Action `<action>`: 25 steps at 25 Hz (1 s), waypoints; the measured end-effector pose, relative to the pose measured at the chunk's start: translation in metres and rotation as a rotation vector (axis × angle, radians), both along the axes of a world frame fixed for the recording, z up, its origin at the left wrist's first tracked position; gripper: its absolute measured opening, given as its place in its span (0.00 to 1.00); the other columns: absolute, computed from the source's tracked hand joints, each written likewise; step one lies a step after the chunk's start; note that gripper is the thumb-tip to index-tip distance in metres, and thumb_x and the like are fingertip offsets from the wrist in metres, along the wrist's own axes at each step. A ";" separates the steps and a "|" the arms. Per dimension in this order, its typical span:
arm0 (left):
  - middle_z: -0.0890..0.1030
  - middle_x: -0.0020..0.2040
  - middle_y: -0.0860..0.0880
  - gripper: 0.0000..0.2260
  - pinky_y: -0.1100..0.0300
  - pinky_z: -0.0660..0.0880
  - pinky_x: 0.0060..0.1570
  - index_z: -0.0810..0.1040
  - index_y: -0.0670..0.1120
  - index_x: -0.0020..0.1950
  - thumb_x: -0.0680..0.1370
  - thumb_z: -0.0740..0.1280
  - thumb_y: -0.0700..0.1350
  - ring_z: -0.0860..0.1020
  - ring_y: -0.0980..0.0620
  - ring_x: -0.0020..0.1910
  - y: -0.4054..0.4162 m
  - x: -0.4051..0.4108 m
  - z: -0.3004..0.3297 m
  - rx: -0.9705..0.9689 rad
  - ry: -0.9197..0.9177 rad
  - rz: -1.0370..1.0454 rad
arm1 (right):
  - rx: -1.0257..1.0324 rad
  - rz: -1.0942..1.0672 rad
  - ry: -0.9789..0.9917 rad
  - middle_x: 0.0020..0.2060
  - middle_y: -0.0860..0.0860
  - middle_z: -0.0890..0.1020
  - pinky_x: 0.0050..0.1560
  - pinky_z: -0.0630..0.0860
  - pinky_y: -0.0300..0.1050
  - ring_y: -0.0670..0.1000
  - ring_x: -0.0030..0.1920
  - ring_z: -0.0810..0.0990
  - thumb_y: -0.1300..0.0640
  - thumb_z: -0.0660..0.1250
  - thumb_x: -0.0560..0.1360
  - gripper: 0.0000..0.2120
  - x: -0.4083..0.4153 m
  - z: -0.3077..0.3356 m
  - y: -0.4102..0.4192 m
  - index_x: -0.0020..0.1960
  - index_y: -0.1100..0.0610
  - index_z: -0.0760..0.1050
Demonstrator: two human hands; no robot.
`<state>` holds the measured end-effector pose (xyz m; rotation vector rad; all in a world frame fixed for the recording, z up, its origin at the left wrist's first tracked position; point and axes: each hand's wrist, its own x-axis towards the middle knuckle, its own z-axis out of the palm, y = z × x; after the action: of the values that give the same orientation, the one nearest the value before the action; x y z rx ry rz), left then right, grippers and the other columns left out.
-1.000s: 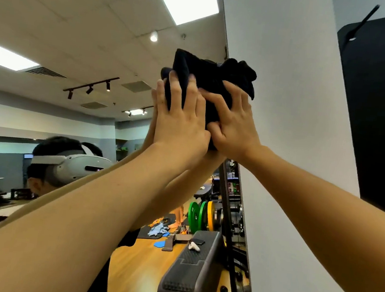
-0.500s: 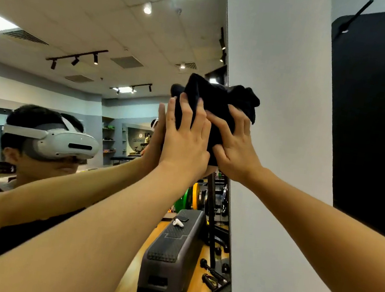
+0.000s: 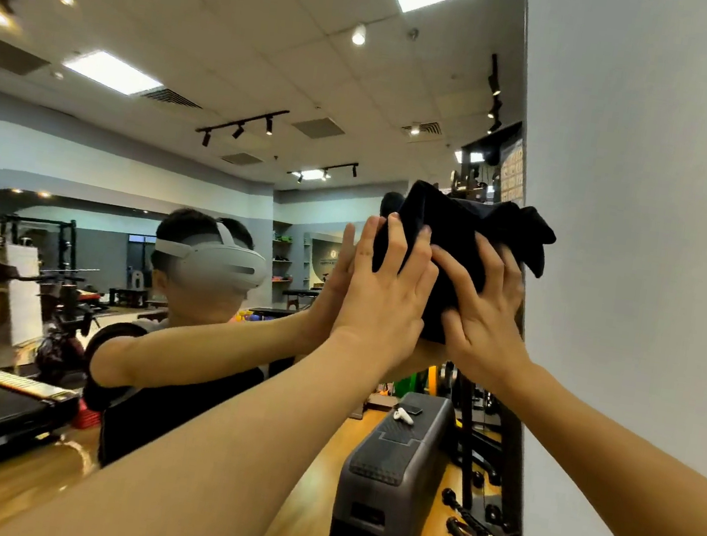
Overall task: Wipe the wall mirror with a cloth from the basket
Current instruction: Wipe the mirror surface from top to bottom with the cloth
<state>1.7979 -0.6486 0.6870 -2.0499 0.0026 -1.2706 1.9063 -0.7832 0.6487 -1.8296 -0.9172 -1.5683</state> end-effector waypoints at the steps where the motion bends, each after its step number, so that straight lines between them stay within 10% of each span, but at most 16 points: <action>1: 0.49 0.81 0.40 0.32 0.31 0.35 0.73 0.57 0.42 0.79 0.80 0.60 0.56 0.46 0.31 0.78 0.010 -0.009 -0.001 0.004 0.010 0.006 | -0.012 0.004 0.019 0.80 0.55 0.55 0.78 0.49 0.64 0.63 0.80 0.51 0.49 0.57 0.74 0.33 -0.009 -0.002 0.008 0.79 0.44 0.61; 25: 0.57 0.81 0.40 0.34 0.30 0.51 0.75 0.59 0.41 0.79 0.75 0.56 0.55 0.58 0.32 0.76 0.297 -0.261 -0.001 0.008 -0.091 0.223 | -0.048 0.026 -0.059 0.80 0.57 0.58 0.74 0.51 0.71 0.65 0.78 0.54 0.48 0.61 0.71 0.36 -0.253 0.013 0.300 0.79 0.44 0.63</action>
<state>1.5372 -0.3520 0.6863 -1.9229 -0.2559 -1.2200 1.6531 -0.4831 0.6620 -1.8047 -1.0099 -1.6052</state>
